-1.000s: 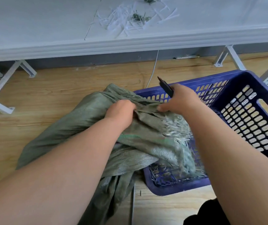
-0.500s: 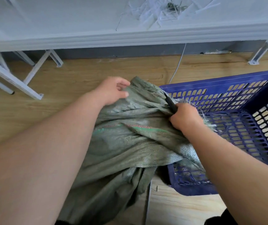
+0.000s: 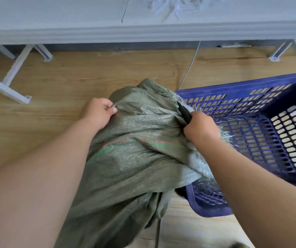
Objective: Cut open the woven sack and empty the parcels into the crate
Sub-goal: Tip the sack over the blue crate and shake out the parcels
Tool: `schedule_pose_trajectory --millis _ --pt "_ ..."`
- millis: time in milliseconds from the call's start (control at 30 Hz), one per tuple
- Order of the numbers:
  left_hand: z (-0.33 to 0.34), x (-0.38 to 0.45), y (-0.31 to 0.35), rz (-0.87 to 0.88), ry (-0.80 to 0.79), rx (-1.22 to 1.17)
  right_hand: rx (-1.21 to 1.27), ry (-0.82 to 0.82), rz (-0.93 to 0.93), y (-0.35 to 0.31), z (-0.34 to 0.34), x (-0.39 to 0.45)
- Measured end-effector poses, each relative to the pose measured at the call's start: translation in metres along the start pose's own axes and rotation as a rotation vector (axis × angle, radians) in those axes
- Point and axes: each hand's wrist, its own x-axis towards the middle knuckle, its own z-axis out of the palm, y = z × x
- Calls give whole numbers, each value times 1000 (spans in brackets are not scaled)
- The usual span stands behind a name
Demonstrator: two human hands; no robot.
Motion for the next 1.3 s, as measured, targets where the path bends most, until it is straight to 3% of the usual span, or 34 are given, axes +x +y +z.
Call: schedule_pose_trajectory --millis 100,233,400,567,667,767,833,900,1000,1067,1200,1300 --pt "-10 -12 9 -11 39 -147 20 -61 45 -3 -7 -7" --pt "-29 -40 41 69 -55 -204 76 -114 52 -7 -28 -31" --pt "-54 -85 91 68 -94 -250 328 19 -123 -34 -71 -94" --pt "-97 -111 146 20 -235 -305 542 -70 -243 -71 -113 -152" --pt "-125 -124 174 16 -332 -391 493 -83 -87 -81 -142 -168" --pt "-149 -142 190 12 -367 -482 703 -69 187 -86 -180 -172" --pt "-158 -162 193 13 -421 -539 791 -25 259 -87 -207 -174" --pt "-158 -184 184 10 -445 -390 830 -14 266 -86 -232 -176" --pt "-159 -207 155 -136 -480 46 887 -54 284 -76 -260 -182" --pt "-158 -213 147 -204 -539 124 932 -110 289 -66 -276 -186" --pt "-137 -212 178 -58 -556 205 1044 -157 259 -46 -296 -187" --pt "-122 -210 203 -80 -431 312 1078 -176 232 -32 -304 -183"
